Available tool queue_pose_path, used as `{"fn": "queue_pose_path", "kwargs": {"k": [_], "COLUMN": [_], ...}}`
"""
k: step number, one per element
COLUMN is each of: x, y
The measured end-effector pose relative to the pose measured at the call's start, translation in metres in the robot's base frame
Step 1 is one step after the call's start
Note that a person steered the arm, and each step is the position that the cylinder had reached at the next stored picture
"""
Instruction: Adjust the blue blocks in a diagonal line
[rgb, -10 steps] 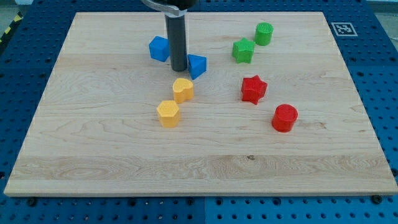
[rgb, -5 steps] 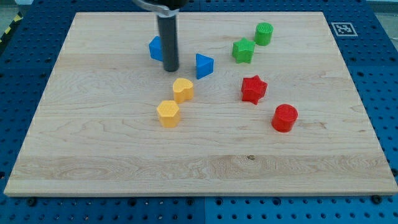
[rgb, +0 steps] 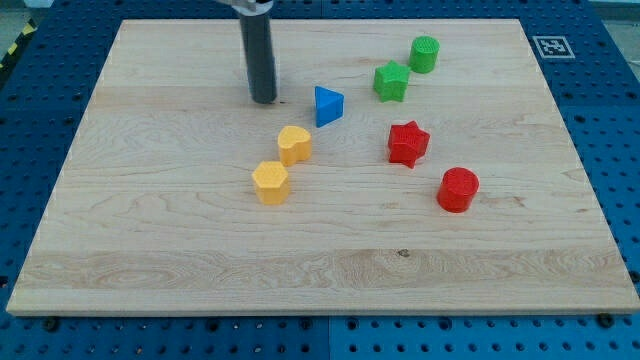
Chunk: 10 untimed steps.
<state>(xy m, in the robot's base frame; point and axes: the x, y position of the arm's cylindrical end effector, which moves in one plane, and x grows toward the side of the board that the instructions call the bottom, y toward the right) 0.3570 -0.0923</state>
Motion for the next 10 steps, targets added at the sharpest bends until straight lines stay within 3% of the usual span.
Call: {"fn": "queue_pose_path", "kwargs": {"k": [1,2,3,4,5,6,10], "x": [0.023,0.033,0.029,-0.007,-0.059,-0.073,-0.073], "y": [-0.064,-0.088,-0.093,-0.116,-0.092,-0.036,0.025]}}
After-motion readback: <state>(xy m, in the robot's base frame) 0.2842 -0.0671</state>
